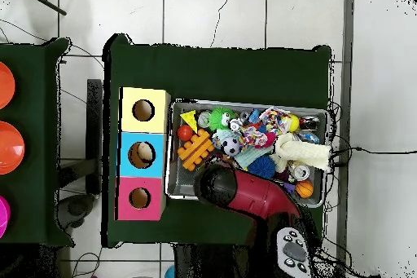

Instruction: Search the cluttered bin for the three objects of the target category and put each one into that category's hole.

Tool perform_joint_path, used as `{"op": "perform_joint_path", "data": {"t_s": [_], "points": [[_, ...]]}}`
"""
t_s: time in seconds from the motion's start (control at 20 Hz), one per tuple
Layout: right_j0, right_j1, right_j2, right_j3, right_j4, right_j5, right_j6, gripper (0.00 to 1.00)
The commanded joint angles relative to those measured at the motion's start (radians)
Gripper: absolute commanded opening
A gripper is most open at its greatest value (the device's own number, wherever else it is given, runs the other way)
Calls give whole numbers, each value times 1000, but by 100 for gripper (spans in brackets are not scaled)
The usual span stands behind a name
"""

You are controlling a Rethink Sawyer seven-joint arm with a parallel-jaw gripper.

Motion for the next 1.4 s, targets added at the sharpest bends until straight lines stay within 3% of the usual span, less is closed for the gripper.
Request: {"op": "perform_joint_path", "data": {"t_s": [0.05, 0.55, 1.4], "points": [[-45, 47, 75, -62, 11, -23, 101, 100], [-64, 71, 91, -51, -3, -73, 99, 100], [-77, 158, 109, 1, -19, -272, 128, 100]]}}
